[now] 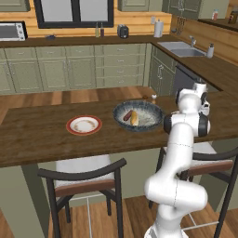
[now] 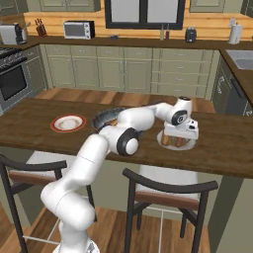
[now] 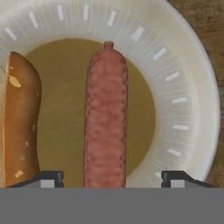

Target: Place one bun and one sausage from the bowl on each plate.

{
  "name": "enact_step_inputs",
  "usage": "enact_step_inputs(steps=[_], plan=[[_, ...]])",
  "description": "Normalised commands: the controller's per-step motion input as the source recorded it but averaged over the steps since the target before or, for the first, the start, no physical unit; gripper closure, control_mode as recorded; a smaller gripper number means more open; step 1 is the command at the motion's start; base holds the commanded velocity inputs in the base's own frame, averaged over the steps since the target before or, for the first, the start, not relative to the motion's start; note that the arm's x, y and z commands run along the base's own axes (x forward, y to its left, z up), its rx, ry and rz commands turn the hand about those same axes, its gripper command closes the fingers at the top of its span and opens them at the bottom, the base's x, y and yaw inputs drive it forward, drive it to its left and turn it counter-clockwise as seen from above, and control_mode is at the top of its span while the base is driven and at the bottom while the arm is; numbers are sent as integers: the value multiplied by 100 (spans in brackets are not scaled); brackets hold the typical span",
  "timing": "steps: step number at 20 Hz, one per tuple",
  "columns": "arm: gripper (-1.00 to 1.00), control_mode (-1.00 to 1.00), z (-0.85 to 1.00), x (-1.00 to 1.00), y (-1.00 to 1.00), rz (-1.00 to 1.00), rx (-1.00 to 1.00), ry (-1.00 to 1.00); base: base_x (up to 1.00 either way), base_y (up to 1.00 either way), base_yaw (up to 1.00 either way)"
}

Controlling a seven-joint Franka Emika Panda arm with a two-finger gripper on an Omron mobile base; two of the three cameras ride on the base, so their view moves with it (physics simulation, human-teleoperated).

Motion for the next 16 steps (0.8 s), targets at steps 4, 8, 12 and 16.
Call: enact_step_inputs(steps=[4, 8, 12, 16], plan=[[-100, -100, 26, -30, 17, 0, 1, -8, 0, 0, 0], [-100, -100, 20, -71, 50, 0, 0, -14, 0, 0, 0], [-100, -100, 3, -52, 96, 0, -1, -8, 0, 0, 0], [-100, -100, 2, -23, 100, 0, -5, -6, 0, 0, 0]])
